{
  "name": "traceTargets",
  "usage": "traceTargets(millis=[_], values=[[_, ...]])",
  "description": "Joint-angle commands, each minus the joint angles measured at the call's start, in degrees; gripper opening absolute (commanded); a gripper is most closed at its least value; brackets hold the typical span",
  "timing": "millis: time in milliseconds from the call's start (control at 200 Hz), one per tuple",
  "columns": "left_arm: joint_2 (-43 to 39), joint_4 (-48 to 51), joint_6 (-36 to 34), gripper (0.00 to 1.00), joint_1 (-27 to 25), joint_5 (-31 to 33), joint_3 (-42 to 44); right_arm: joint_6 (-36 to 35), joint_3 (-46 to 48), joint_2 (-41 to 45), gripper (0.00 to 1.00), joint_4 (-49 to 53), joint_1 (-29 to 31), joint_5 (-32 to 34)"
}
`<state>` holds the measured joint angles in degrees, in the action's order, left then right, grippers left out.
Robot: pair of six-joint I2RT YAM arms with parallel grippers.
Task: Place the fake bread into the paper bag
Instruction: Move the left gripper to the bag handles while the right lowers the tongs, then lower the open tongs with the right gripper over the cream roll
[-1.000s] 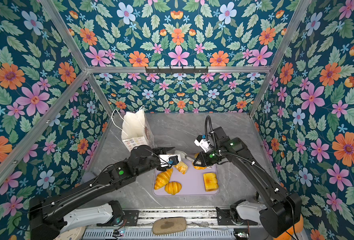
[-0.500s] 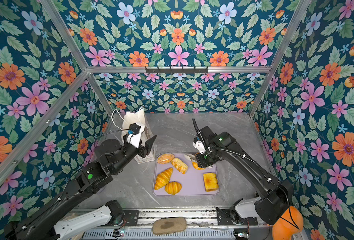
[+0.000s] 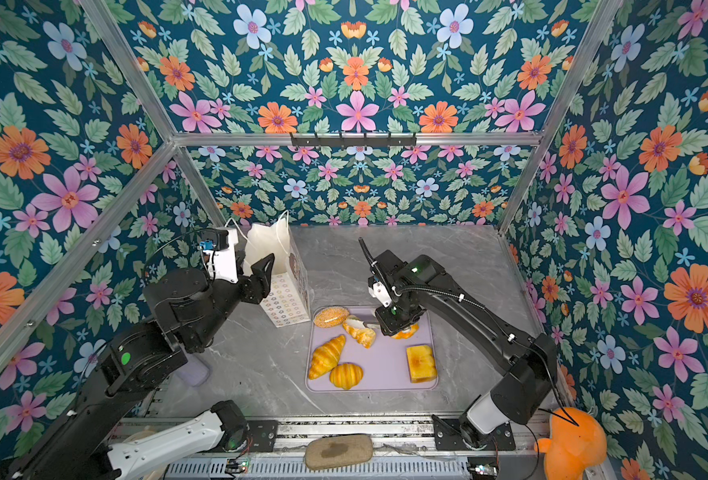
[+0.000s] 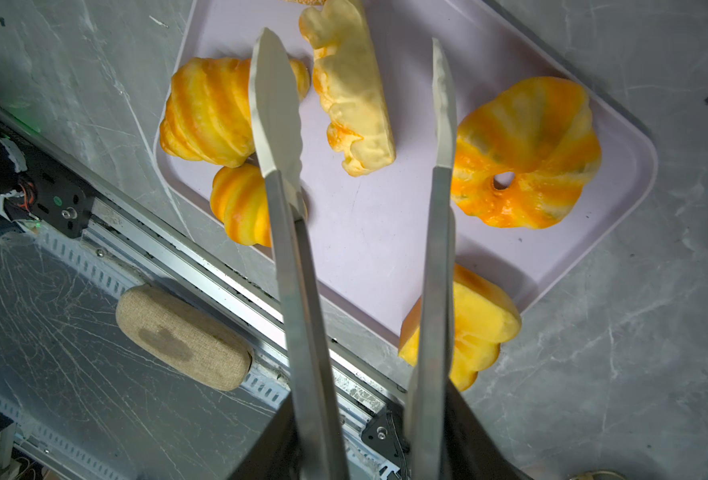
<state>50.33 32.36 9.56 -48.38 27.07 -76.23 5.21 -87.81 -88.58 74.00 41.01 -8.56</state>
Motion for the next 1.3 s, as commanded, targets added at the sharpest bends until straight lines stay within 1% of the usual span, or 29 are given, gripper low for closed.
traceTargets(millis=[0,155,475,730,745,800,1160,1295], values=[[-0.2,1.8,1.2,0.67,0.1,0.7,-0.1,-2.1,-1.2,-1.3,0.45,2.6,0.8,1.2],[0.0,1.7,0.5,0.67,0.1,0.8,0.4,-3.2,-1.5,-2.3,0.46,3.9,1.3,2.6],[0.3,0.3,-0.5,0.66,0.1,-0.8,1.7,-4.0,-0.7,-4.4,0.46,3.8,2.0,2.6],[1.1,0.2,0.5,0.66,0.4,-0.6,2.5,-3.8,-1.1,-5.9,0.46,2.2,2.0,3.3],[1.1,0.2,0.6,0.66,0.5,-0.7,2.5,-3.7,-1.2,-7.7,0.45,2.0,2.0,3.4],[1.2,0.1,0.9,0.66,0.6,-1.1,2.4,-3.4,-1.4,-8.6,0.44,2.0,2.0,3.6],[1.8,-0.6,1.1,0.65,1.1,-3.3,2.6,-2.3,-1.5,-10.6,0.38,0.9,2.0,3.8],[1.8,-1.0,1.4,0.65,1.7,-3.3,3.3,-2.5,-1.9,-10.2,0.29,1.1,1.9,3.6]])
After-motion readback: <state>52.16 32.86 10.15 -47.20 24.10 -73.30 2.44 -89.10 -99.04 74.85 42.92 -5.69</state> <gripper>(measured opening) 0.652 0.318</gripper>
